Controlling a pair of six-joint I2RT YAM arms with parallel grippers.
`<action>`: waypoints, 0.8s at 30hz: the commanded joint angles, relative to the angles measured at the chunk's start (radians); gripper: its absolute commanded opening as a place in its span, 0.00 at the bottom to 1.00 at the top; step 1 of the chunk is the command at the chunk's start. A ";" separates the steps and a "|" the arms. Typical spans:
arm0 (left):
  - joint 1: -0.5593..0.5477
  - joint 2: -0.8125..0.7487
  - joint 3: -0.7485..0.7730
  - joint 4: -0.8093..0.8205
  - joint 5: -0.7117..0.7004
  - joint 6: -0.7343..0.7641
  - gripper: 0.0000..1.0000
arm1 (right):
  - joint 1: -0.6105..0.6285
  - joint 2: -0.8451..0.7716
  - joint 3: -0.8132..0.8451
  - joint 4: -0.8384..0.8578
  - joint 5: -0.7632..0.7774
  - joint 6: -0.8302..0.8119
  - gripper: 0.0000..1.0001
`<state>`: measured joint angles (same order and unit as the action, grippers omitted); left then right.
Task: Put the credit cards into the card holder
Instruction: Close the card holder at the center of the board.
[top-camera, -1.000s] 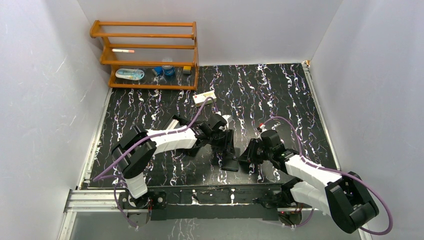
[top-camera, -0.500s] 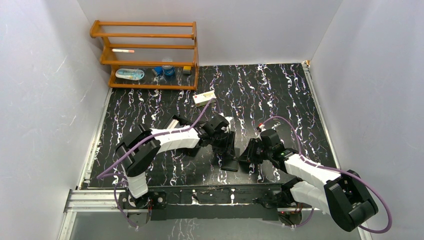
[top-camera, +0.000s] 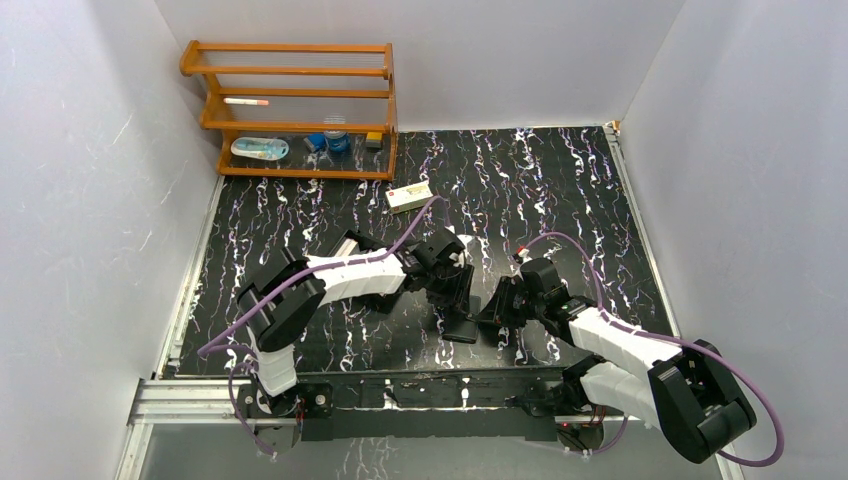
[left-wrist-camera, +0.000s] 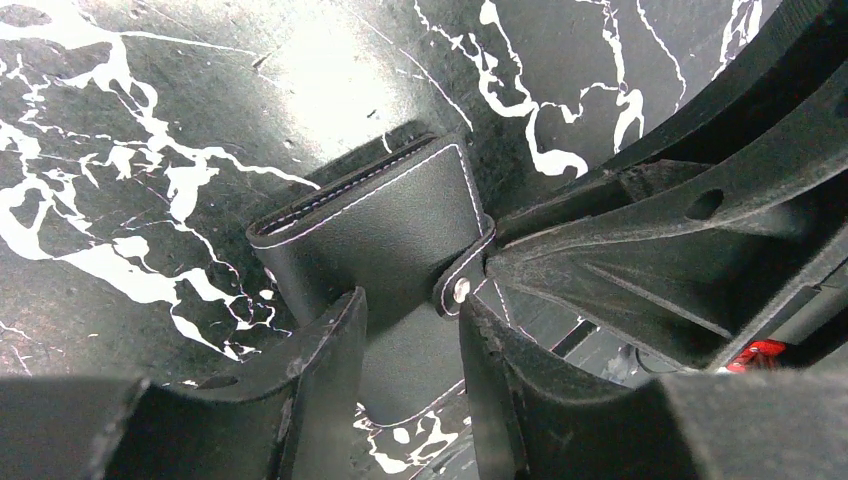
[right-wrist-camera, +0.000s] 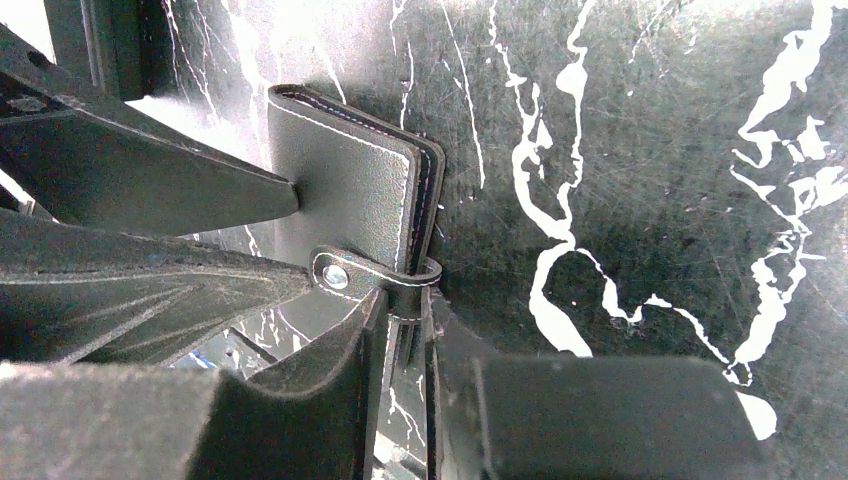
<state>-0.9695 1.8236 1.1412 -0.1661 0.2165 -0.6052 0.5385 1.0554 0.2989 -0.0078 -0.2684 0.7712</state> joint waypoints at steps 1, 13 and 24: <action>-0.027 0.007 0.025 -0.042 -0.015 0.022 0.40 | 0.004 0.009 0.036 -0.028 -0.009 -0.006 0.27; -0.055 0.009 0.050 -0.067 -0.060 0.042 0.41 | 0.005 0.009 0.036 -0.041 -0.014 0.012 0.27; -0.078 0.034 0.065 -0.091 -0.093 0.082 0.39 | 0.004 0.007 0.036 -0.047 -0.017 0.043 0.26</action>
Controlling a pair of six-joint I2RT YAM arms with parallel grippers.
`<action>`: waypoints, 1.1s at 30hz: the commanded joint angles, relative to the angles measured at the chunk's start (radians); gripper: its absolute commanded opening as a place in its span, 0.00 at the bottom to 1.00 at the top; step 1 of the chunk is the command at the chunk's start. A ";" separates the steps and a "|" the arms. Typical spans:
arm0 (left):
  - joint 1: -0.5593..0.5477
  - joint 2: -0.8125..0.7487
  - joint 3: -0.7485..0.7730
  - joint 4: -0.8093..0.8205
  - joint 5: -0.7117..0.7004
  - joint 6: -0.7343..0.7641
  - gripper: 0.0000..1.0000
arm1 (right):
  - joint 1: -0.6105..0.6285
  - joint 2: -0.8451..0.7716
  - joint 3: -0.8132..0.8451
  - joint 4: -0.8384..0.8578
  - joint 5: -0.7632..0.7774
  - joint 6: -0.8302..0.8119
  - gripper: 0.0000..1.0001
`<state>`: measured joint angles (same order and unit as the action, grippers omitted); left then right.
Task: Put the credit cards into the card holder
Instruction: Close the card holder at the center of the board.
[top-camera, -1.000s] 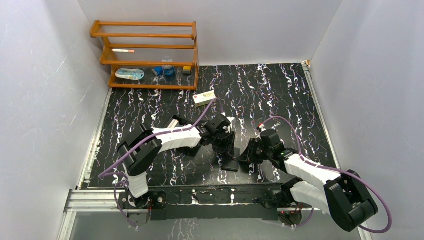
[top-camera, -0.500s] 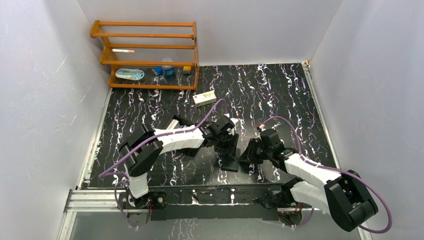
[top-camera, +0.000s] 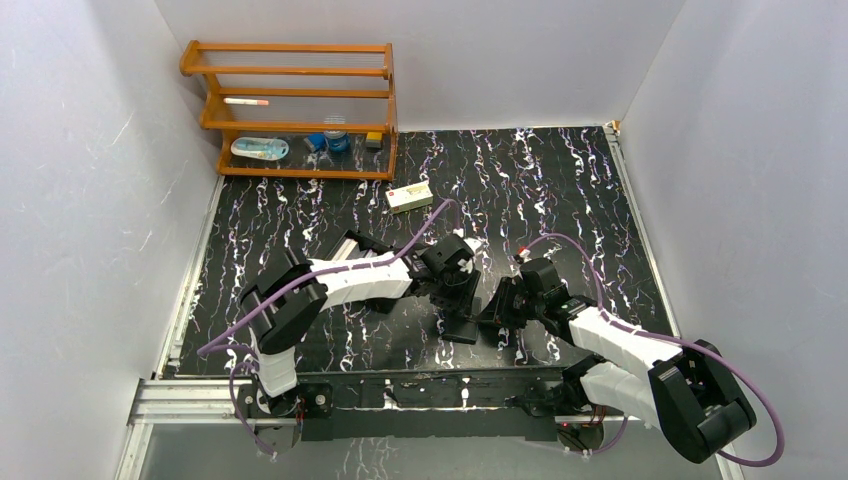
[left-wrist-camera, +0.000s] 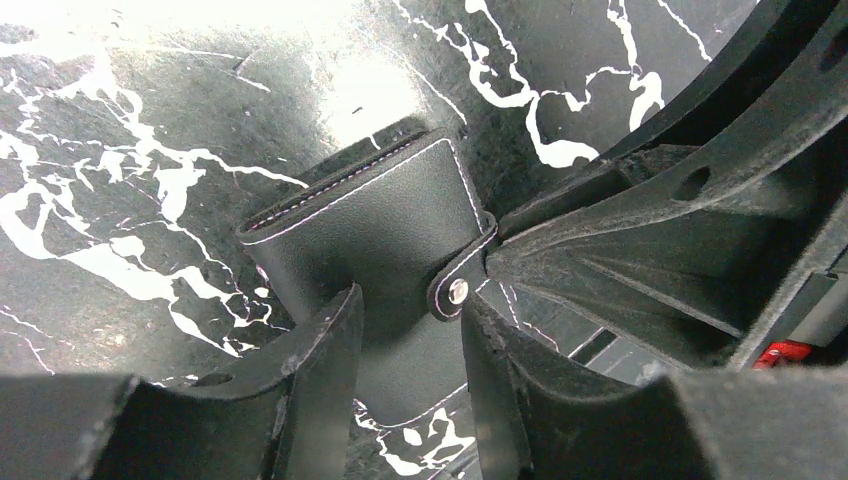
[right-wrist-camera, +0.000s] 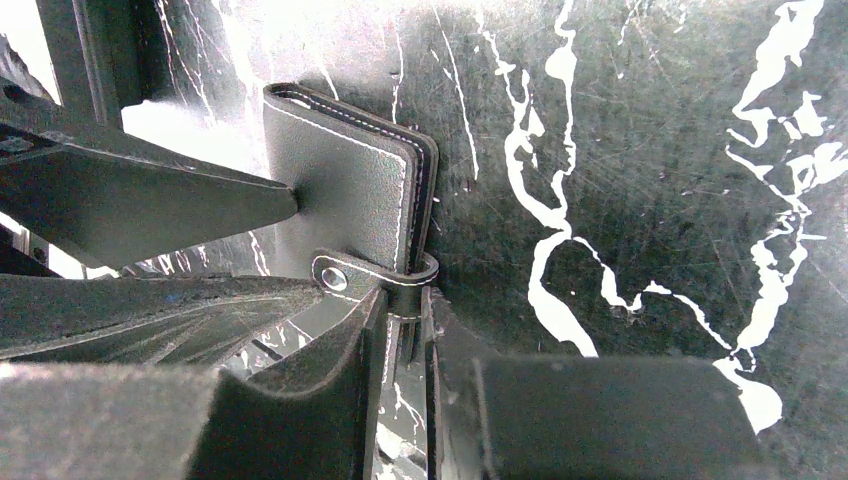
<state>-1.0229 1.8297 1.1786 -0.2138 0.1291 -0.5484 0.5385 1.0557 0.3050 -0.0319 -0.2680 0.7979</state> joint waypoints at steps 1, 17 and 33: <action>-0.028 0.034 0.030 -0.050 -0.012 0.030 0.39 | 0.005 0.007 0.029 -0.023 -0.017 0.020 0.26; -0.053 0.094 0.080 -0.139 -0.119 0.070 0.33 | 0.005 -0.028 0.085 -0.069 0.000 0.049 0.26; -0.054 0.140 0.128 -0.157 -0.166 0.073 0.29 | 0.005 0.031 0.116 -0.098 0.044 0.093 0.23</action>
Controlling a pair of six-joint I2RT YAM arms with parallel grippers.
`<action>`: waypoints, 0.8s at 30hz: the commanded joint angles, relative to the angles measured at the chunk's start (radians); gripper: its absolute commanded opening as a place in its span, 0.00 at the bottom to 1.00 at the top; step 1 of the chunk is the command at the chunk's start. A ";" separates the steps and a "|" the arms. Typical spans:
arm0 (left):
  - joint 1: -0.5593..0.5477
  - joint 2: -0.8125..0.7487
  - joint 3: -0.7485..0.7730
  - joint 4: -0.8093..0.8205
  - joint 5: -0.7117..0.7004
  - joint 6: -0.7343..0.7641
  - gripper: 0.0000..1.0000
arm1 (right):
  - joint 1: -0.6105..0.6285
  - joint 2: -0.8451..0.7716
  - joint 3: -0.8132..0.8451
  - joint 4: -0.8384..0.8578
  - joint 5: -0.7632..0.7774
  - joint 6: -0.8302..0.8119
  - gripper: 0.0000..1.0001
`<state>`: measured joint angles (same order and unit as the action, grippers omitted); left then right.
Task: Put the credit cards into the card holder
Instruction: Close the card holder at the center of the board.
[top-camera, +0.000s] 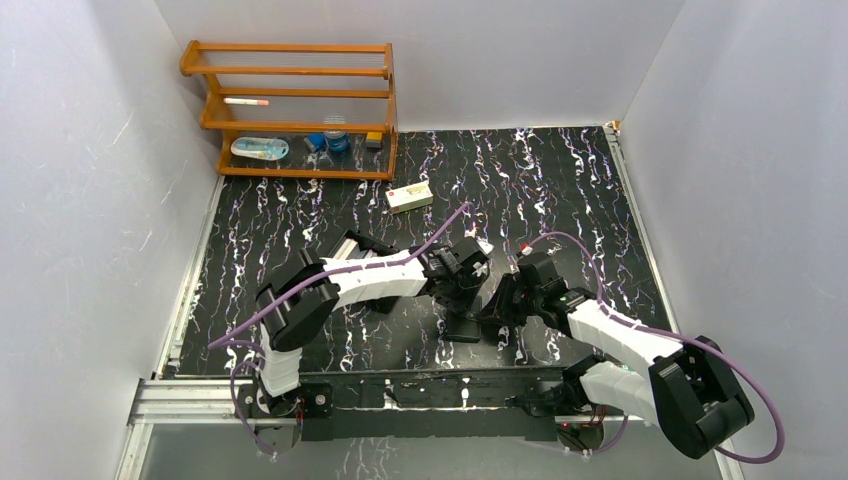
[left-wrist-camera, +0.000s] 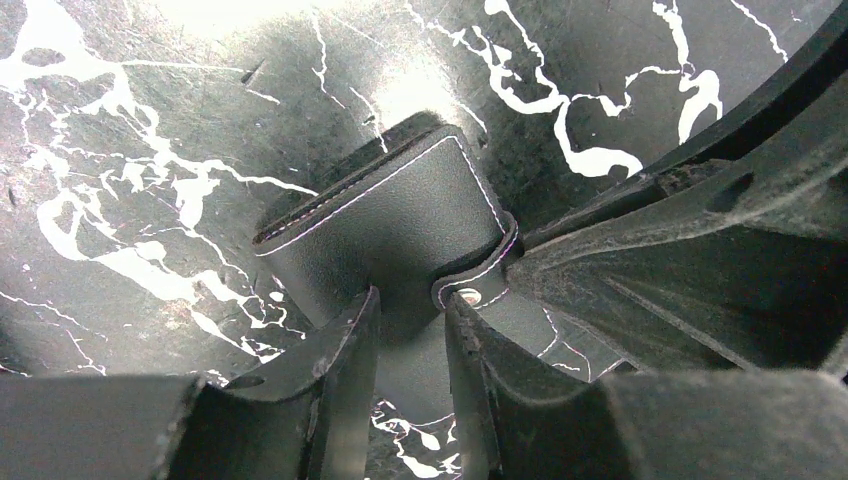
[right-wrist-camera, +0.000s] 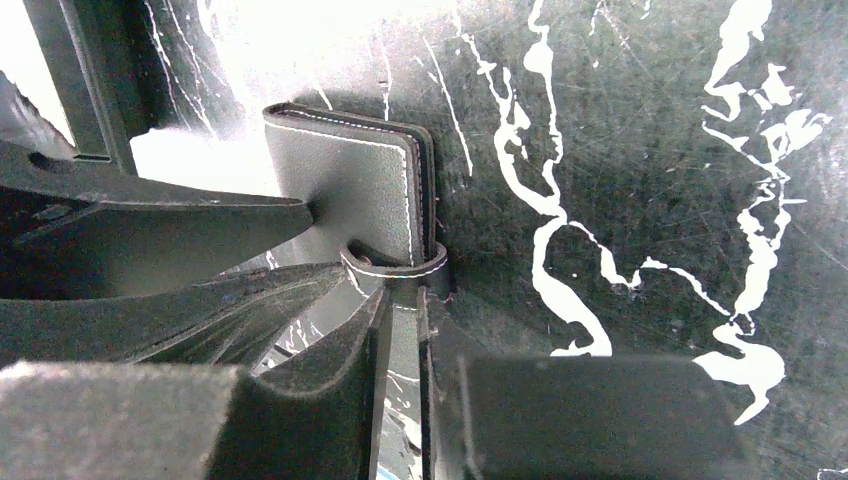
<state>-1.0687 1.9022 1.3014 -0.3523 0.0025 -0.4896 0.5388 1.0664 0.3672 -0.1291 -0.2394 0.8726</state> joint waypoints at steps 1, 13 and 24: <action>-0.007 0.071 0.008 -0.021 -0.038 0.013 0.29 | 0.004 0.026 0.058 -0.002 0.016 0.022 0.22; -0.008 0.085 0.024 -0.037 -0.036 0.009 0.29 | 0.006 0.006 0.081 -0.067 0.029 0.087 0.19; -0.008 0.088 0.027 -0.043 -0.044 0.003 0.30 | 0.008 -0.088 0.094 -0.103 0.026 0.125 0.20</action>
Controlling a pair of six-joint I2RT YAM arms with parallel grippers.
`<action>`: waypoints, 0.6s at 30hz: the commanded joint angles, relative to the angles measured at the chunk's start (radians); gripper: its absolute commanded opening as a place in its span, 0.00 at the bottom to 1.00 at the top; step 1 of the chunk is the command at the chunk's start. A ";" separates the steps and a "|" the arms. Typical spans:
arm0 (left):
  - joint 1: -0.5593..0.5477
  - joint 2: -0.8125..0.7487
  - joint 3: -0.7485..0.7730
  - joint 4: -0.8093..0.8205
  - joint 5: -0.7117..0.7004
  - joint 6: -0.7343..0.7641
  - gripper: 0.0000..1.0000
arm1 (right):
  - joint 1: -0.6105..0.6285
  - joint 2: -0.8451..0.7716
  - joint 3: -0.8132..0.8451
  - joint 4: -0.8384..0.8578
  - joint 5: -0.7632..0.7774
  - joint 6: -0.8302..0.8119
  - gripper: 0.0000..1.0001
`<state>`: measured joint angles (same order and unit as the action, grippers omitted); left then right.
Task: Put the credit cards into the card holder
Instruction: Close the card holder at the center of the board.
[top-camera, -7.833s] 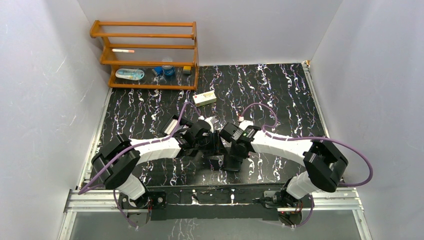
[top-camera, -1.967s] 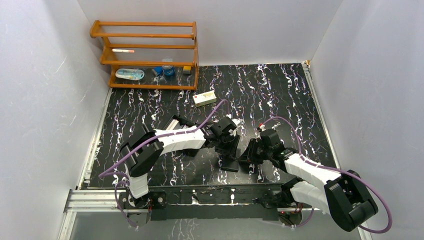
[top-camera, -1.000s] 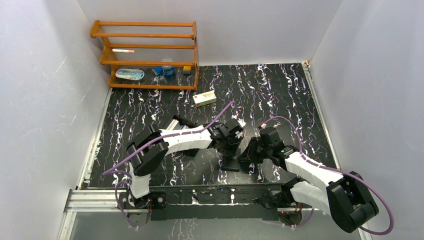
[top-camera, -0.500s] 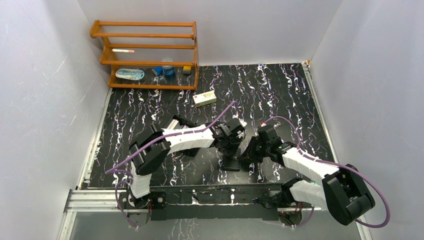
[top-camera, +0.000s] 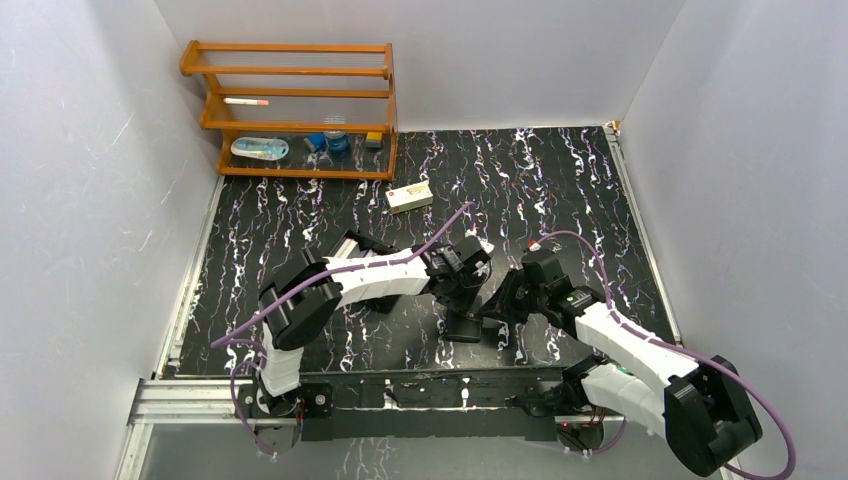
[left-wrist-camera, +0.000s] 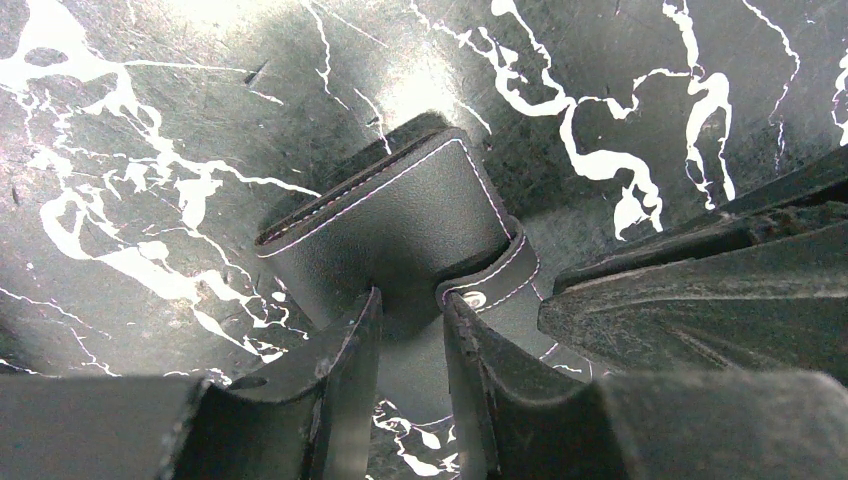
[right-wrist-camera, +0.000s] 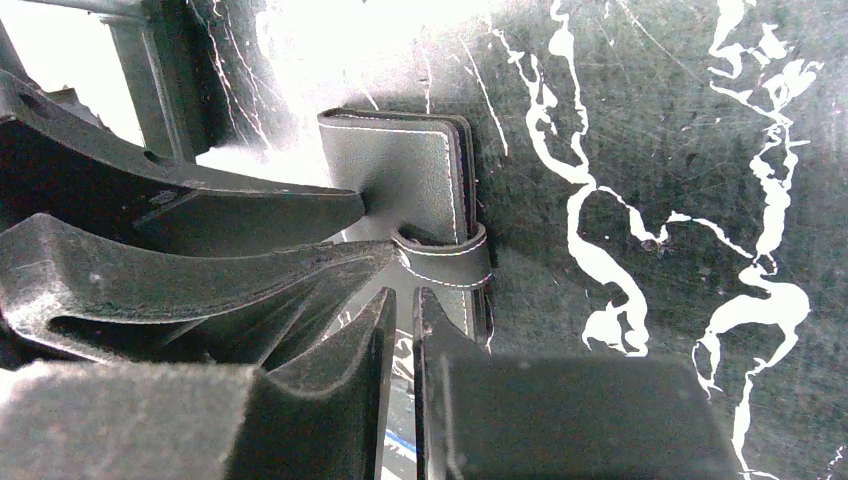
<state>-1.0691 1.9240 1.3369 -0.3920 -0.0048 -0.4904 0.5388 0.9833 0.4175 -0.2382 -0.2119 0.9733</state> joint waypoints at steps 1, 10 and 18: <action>-0.008 0.065 -0.007 -0.004 -0.038 0.004 0.29 | 0.009 -0.001 0.044 0.016 -0.001 0.028 0.20; -0.008 0.067 -0.004 -0.010 -0.043 0.000 0.29 | 0.044 0.093 0.049 0.081 0.030 0.044 0.21; -0.008 0.064 -0.004 -0.010 -0.040 -0.006 0.30 | 0.052 0.138 0.053 0.114 0.067 0.046 0.21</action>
<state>-1.0710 1.9263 1.3418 -0.3985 -0.0109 -0.4946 0.5858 1.1049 0.4232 -0.1802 -0.1795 1.0107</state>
